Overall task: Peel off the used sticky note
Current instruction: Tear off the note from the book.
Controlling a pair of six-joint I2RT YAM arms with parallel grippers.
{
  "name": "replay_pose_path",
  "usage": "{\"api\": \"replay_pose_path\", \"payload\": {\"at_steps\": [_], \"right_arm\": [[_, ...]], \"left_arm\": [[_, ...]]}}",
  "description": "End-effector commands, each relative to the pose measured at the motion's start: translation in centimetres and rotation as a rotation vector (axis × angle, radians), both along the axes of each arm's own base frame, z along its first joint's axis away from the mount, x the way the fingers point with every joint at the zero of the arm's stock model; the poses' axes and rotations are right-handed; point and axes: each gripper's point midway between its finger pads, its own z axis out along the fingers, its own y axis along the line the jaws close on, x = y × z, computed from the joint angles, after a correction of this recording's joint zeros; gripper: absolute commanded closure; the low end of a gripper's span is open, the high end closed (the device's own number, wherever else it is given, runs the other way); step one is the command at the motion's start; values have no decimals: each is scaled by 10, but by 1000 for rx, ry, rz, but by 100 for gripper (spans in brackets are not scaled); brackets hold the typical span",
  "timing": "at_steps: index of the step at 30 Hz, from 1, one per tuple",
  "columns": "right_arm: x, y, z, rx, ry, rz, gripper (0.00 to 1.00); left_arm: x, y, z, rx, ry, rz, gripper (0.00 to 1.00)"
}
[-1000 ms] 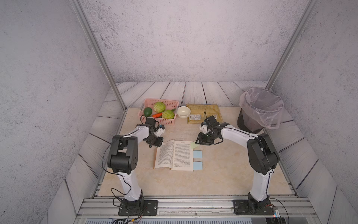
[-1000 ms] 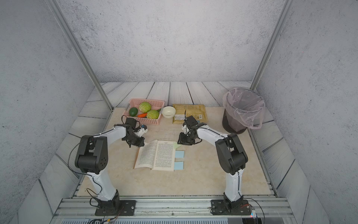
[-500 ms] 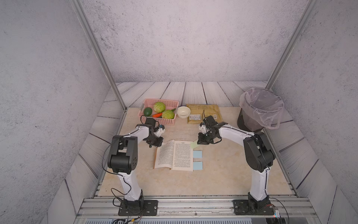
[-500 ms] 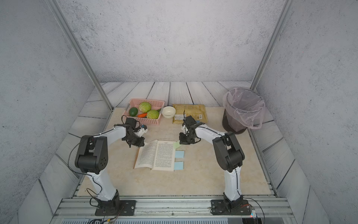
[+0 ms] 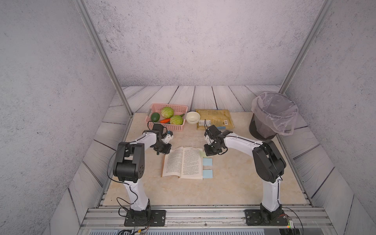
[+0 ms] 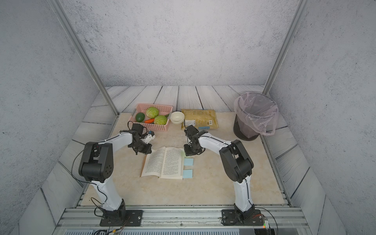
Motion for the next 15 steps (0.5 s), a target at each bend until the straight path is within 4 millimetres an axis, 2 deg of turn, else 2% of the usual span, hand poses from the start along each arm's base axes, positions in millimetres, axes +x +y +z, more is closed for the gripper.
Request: {"api": "replay_pose_path", "payload": {"at_steps": [1,9,15], "right_arm": [[2,-10,13,-85,-72,28,100],[12,-21,22,-138,-116,-20,100],[22,-26,28,-111,-119,-69,100]], "left_arm": [[-7,6,-9,18,40,15,100],[-7,7,-9,22,39,16,100],[-7,7,-9,22,39,16,100]]}}
